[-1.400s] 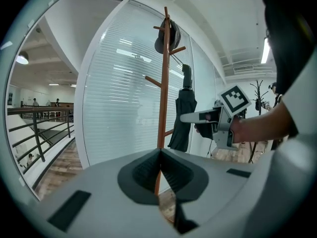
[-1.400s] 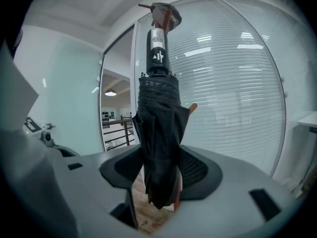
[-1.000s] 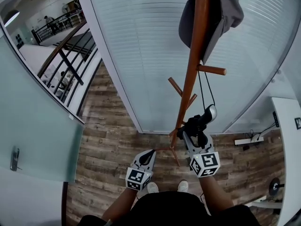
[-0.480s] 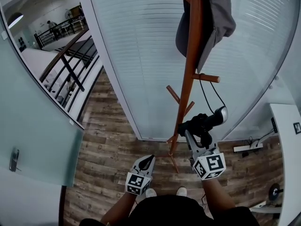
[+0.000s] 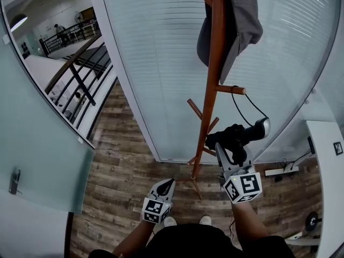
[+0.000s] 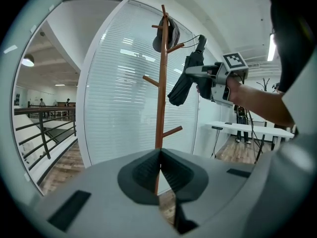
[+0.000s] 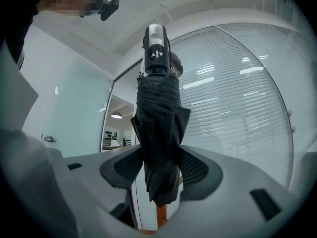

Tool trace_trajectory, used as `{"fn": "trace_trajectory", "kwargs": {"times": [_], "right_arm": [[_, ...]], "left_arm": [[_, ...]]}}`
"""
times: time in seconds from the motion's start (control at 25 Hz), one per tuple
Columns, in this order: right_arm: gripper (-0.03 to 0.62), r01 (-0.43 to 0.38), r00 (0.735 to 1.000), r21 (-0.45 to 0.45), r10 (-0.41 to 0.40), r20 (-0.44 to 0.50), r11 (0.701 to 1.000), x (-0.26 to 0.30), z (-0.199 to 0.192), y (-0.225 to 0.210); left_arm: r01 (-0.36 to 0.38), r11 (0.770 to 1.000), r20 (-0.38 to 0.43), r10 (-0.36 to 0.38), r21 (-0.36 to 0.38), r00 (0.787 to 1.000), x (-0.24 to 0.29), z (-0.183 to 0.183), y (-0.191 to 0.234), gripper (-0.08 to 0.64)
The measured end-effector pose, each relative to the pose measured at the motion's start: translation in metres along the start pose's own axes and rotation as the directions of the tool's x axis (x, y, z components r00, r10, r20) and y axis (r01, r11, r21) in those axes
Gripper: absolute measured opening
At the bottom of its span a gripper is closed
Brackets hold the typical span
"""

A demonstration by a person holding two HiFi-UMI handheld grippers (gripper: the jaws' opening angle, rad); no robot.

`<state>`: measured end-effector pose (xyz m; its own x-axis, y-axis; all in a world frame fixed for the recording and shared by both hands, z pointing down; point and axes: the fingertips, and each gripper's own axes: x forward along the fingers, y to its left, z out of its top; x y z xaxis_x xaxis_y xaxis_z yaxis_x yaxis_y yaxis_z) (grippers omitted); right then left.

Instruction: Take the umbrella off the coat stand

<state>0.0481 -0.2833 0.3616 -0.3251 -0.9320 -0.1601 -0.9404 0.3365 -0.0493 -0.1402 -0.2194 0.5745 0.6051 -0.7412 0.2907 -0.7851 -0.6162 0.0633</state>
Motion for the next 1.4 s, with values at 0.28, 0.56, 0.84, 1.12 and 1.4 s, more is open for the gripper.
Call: {"fn": "trace_trajectory", "kwargs": {"times": [0.28, 0.56, 0.84, 1.12, 1.4], "right_arm": [[0.23, -0.006, 0.999, -0.011, 0.007, 0.038, 1.0, -0.005, 0.019, -0.005], [0.232, -0.034, 0.997, -0.025, 0.035, 0.063, 0.999, -0.013, 0.028, -0.005], [0.23, -0.057, 0.998, -0.015, 0.057, 0.002, 0.998, -0.019, 0.007, -0.004], [0.229, -0.085, 0.994, -0.017, 0.083, -0.067, 0.996, -0.029, -0.023, 0.0], [0.229, -0.102, 0.983, 0.008, 0.102, -0.152, 0.995, -0.042, -0.063, 0.013]], "left_arm": [[-0.005, 1.0, 0.007, 0.005, -0.004, 1.0, -0.002, 0.003, 0.003, 0.012], [0.02, 1.0, 0.005, -0.02, 0.003, 1.0, 0.0, 0.0, -0.008, 0.012], [0.022, 1.0, 0.0, -0.022, 0.008, 1.0, 0.001, -0.001, -0.01, 0.012], [0.011, 1.0, 0.011, -0.011, -0.001, 1.0, 0.002, 0.004, -0.01, 0.012], [0.006, 1.0, 0.003, -0.006, -0.002, 1.0, 0.001, 0.001, -0.013, 0.012]]}}
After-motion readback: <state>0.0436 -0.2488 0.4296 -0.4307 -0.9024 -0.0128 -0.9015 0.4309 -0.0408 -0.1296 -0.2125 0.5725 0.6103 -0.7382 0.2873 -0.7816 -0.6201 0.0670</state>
